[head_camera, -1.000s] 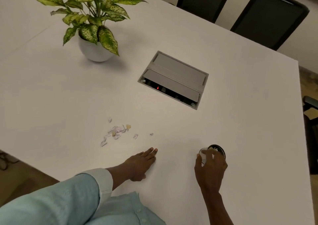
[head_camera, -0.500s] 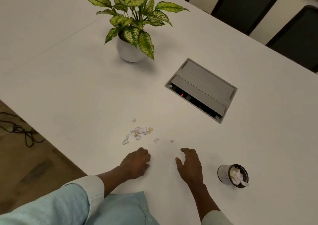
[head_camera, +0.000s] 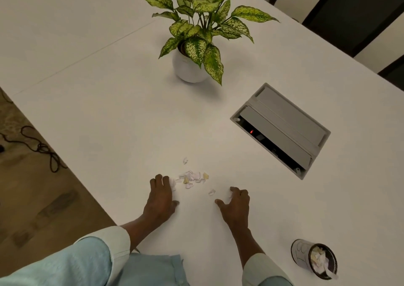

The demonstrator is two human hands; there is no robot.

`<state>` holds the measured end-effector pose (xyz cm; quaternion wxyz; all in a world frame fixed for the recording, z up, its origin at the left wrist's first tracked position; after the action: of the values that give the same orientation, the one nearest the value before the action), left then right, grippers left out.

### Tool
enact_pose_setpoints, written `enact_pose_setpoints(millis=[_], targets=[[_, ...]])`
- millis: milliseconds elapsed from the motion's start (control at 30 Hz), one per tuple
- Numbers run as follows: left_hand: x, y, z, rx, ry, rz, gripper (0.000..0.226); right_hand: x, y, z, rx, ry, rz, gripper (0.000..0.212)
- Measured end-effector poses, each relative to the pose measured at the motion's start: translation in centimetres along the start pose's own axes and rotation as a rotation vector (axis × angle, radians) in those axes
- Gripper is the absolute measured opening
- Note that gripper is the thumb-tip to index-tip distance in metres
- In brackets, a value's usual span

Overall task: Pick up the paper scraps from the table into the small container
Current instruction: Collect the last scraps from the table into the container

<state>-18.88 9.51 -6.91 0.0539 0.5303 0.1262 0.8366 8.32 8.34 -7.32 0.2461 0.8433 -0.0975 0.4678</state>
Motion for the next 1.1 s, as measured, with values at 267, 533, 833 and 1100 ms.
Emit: enact_pose_setpoints(millis=[267,533,833,1100], targets=[[-1.8,-2.3,2.7,-0.054,0.032,-0.024,0.094,-2.4,-1.9,-5.0,0.248,0.057,-0.144,0.073],[-2.2,-3.4,2.9,-0.106,0.118,0.013,0.042,-3.7,-2.2,-7.7,0.486,0.234,-0.16,0.067],[-1.5,-3.2,3.5,-0.171,0.061,0.025,0.025,-3.7,-1.1,-7.8,0.501,0.285,-0.047,0.011],[-1.0,-2.2,3.3,-0.1,0.156,-0.02,0.018,-1.8,-0.8,-4.5,0.106,0.008,-0.007,0.011]])
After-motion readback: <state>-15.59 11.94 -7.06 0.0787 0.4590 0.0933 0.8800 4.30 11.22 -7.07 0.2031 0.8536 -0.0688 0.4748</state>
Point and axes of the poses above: each hand's wrist, its own y-axis away from the middle knuckle, its own x-axis out of the back of the hand, z = x × y, the point moved 6 cm from there along -y, towards the middle knuckle, and after that the axes turned 8 degrees about z, right-handed, at the moved point
